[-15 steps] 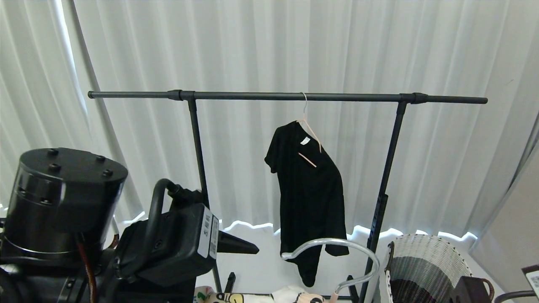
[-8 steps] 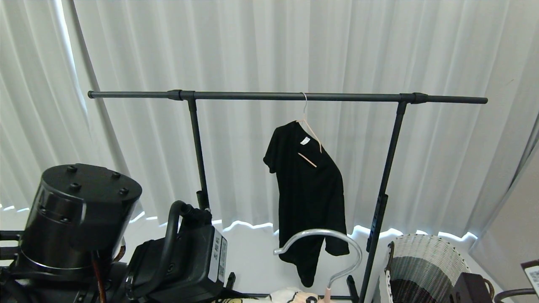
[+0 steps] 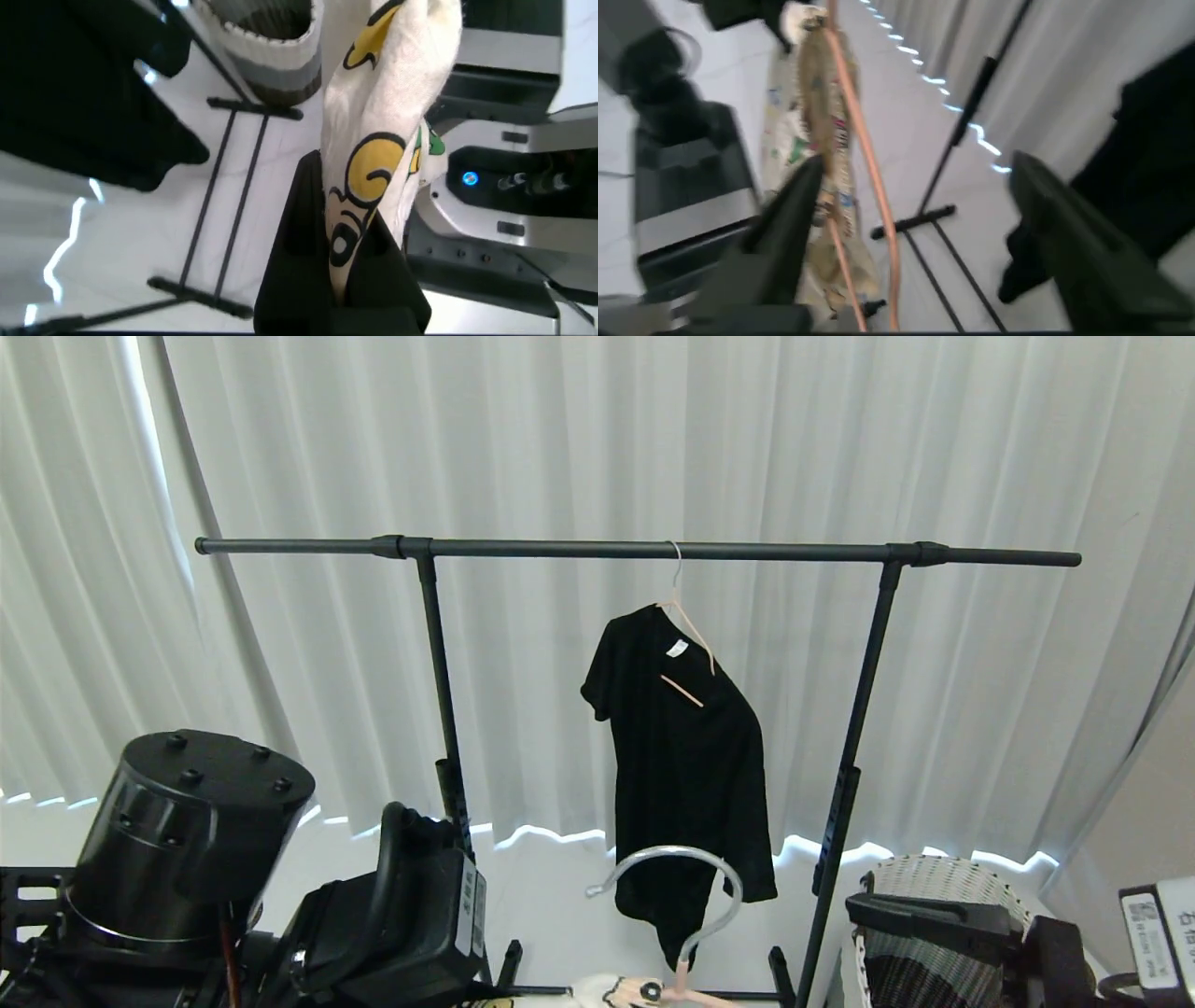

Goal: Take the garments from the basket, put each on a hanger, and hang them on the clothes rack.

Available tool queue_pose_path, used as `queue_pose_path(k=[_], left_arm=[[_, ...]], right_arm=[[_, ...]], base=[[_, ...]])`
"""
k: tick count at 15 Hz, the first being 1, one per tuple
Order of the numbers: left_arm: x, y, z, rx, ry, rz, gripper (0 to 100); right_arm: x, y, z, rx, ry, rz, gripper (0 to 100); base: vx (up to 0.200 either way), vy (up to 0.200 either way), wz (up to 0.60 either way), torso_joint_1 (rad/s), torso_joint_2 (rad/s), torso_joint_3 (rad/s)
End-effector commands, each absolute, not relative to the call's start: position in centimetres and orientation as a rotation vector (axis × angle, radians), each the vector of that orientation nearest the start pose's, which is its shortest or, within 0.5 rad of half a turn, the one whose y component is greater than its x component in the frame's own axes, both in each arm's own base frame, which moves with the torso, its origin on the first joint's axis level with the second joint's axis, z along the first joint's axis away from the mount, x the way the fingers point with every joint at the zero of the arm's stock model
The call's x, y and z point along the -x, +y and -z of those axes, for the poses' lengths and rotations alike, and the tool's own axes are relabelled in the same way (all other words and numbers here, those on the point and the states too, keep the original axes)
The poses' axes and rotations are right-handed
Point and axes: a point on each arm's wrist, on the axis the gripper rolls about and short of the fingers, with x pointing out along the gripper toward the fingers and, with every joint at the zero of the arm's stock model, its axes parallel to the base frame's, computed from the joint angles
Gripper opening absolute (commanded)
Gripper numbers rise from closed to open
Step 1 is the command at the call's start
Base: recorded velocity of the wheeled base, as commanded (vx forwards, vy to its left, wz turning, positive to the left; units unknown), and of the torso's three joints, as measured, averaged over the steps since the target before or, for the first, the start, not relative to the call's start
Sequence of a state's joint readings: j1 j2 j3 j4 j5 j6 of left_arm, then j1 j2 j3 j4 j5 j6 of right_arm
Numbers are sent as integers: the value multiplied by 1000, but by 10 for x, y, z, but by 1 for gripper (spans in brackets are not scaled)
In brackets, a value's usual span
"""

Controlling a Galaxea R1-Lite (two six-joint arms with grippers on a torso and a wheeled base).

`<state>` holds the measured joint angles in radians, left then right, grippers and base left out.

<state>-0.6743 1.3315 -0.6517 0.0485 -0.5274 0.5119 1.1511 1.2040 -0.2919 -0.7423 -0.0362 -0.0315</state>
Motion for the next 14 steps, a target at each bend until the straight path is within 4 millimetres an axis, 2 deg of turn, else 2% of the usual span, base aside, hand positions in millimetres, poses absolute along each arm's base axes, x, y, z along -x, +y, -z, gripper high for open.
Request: queue_pose_path(k=[1, 3, 4, 8, 11, 14], left_arm=[[-148, -111, -167, -468, 494, 1215, 0], [-161, -91, -158, -444, 522, 1067, 0], [-165, -87, -160, -441, 490, 1028, 0], [-181, -86, -167, -461, 427, 920, 0], [-193, -90, -196, -472, 317, 878, 0], [-200, -93, -217, -446, 257, 858, 0]], right_arm=[[-66, 143, -164, 150, 157, -1084, 100], [-65, 136, -153, 172, 191, -1064, 100], [-65, 135, -151, 171, 199, -1065, 100], [-68, 143, -143, 119, 301, -1086, 100], [-80, 170, -121, 32, 525, -1022, 100], [-107, 200, -124, -81, 560, -899, 100]], base=[[0, 0, 0, 0, 0, 0], [0, 0, 0, 0, 0, 0], [0, 0, 0, 0, 0, 0], [0, 0, 0, 0, 0, 0], [0, 0, 0, 0, 0, 0], [0, 0, 0, 0, 0, 0]])
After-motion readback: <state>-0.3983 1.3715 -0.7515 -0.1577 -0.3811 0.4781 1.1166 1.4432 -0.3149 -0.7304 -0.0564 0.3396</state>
